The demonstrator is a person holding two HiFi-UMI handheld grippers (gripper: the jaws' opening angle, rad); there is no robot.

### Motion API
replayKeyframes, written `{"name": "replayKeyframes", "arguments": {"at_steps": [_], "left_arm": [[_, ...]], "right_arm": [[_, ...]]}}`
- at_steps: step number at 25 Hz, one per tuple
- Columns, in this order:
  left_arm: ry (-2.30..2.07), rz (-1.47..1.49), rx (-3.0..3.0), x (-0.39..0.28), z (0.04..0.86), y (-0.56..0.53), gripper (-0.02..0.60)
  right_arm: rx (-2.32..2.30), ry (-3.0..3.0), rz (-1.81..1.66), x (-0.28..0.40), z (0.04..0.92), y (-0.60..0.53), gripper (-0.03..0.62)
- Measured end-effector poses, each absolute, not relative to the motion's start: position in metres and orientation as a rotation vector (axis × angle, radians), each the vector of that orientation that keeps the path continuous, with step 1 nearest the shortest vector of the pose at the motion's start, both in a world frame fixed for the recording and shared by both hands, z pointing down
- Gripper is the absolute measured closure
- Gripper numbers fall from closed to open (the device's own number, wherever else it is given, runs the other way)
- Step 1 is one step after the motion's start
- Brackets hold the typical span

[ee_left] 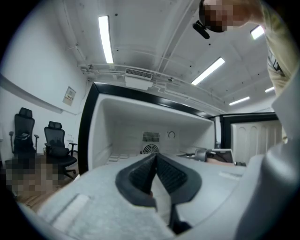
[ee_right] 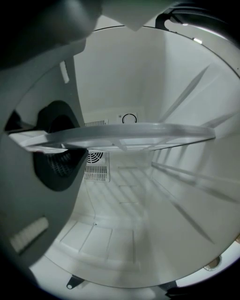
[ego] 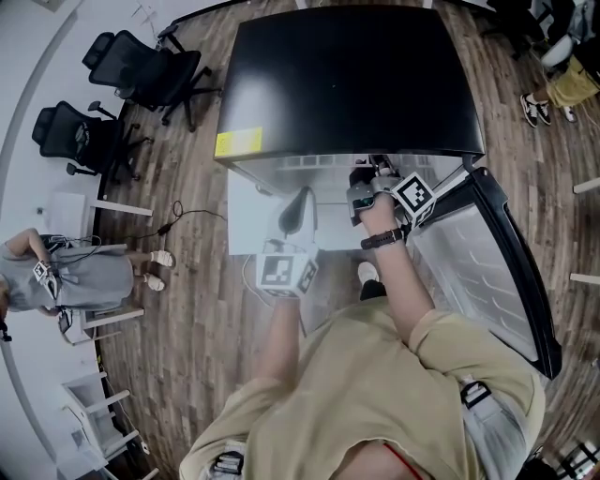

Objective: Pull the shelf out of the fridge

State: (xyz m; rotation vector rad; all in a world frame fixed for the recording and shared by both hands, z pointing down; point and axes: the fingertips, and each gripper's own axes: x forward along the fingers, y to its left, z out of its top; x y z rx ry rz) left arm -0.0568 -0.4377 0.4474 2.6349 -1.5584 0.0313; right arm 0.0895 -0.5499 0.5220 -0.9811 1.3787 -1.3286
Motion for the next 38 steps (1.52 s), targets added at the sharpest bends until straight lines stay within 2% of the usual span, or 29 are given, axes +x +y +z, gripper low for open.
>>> {"name": "replayKeyframes", "arguments": {"at_steps": [38], "left_arm": [[-1.483, -0.166, 2.705, -0.097, 0.415, -0.298, 0.578]], "right_arm": [[-1.014, 1.336, -1.339, 0.07, 0.525, -0.387, 0.563]]}}
